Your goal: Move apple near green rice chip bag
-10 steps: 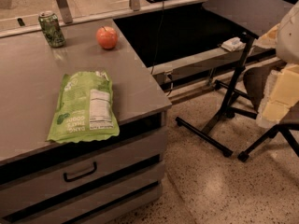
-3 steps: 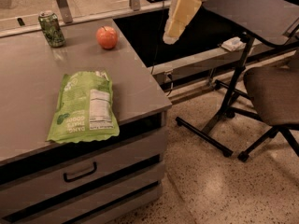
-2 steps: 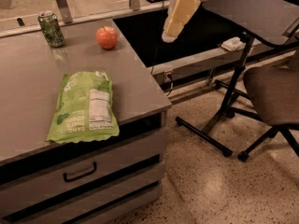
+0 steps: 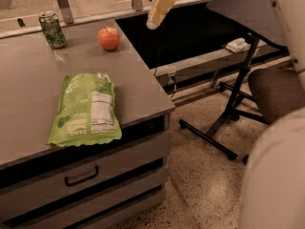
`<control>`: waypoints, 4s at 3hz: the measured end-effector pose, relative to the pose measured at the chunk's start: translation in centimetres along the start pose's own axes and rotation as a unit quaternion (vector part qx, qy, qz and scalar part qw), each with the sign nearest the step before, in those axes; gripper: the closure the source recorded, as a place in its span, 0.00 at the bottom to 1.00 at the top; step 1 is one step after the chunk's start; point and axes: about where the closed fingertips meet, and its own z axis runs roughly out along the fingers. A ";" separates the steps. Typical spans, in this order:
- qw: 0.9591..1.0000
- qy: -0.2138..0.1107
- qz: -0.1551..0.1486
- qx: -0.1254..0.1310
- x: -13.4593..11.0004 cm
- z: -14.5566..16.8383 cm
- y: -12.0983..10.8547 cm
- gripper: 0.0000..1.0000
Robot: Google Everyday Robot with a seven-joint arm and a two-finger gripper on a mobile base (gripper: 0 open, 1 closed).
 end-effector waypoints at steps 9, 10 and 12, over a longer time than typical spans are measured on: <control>0.927 -0.231 0.293 -0.041 5.5 26.0 -1.2 0.00; 0.926 -0.233 0.295 -0.040 5.6 26.4 -1.2 0.00; 0.921 -0.250 0.292 -0.061 4.0 28.0 -0.2 0.00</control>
Offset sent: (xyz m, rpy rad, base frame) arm 0.1371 0.0293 0.0188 0.2301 -0.0300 -0.0221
